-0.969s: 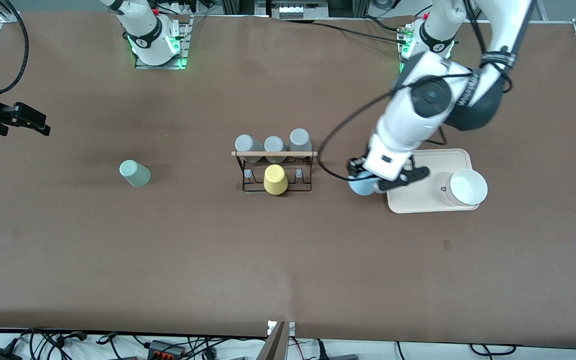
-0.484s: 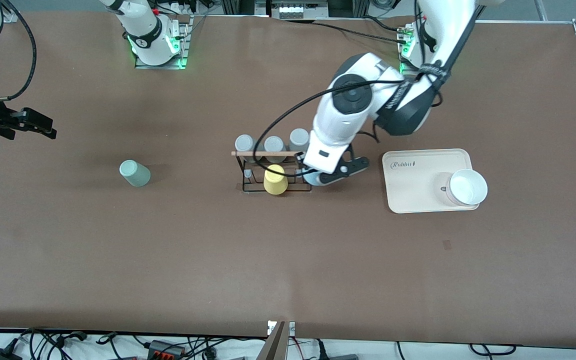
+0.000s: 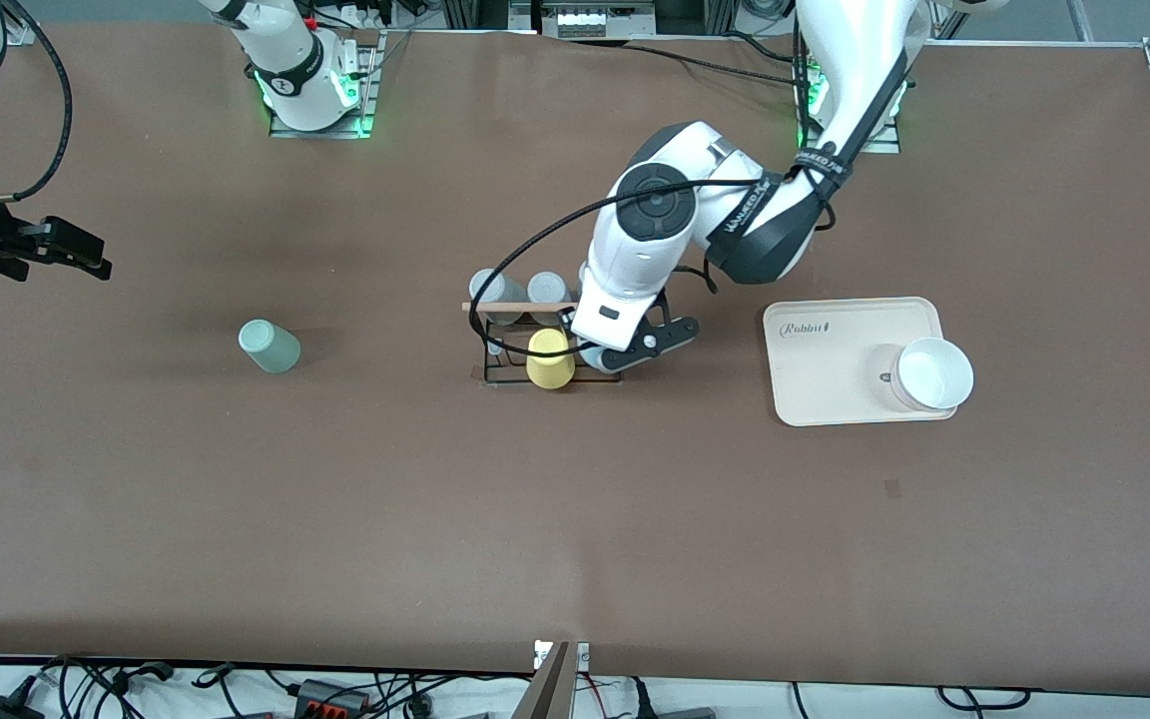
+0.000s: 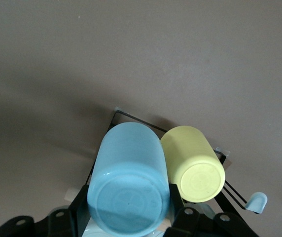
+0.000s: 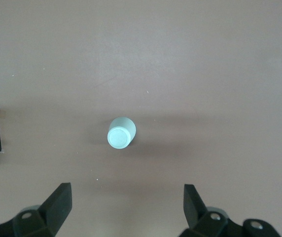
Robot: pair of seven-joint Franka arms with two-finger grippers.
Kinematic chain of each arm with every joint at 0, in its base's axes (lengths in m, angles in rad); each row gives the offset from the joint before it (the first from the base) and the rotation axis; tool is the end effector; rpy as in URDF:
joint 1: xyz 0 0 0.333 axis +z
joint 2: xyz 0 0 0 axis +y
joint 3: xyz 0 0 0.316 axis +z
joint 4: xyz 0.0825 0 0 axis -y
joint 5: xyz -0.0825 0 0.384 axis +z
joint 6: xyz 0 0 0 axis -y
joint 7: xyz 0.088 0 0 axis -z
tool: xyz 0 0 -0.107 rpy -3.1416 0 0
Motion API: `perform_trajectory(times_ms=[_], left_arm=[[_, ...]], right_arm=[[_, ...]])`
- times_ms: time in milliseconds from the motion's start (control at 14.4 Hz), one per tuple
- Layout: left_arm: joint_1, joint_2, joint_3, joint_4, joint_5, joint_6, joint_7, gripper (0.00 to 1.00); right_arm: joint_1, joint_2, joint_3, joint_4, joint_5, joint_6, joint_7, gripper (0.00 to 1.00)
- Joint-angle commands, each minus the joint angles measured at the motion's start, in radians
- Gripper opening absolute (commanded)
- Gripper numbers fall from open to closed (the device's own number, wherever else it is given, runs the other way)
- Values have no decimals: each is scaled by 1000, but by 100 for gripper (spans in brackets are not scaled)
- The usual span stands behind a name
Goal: Hang scattered cups on rack with three cups
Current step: 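Hang the light blue cup on a rack peg beside the yellow cup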
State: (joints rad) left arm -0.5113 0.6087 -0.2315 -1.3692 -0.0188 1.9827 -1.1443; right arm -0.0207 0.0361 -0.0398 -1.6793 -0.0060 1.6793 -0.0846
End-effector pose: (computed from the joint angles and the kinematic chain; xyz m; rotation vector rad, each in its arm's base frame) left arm 0.5534 -0.4633 0.3712 2.9572 0.6776 -0.1649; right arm 0.5687 -0.0347 0.5620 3.1361 0.0390 -0.0573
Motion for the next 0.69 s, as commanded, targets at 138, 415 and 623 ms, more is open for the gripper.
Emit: perform_trajectory(times_ms=[138,415,623], left_arm=[[-26,49,14,42,31,-10,-18,43],[-29,75,14,39,36,18,-23,43],[-33,85,14,36,37,25,-23,47]], right_arm=[[4,4,1,12,-6,-3,9,100],[4,4,1,12,-6,-3,8,100],[4,4,1,12,-6,-4,8,100]])
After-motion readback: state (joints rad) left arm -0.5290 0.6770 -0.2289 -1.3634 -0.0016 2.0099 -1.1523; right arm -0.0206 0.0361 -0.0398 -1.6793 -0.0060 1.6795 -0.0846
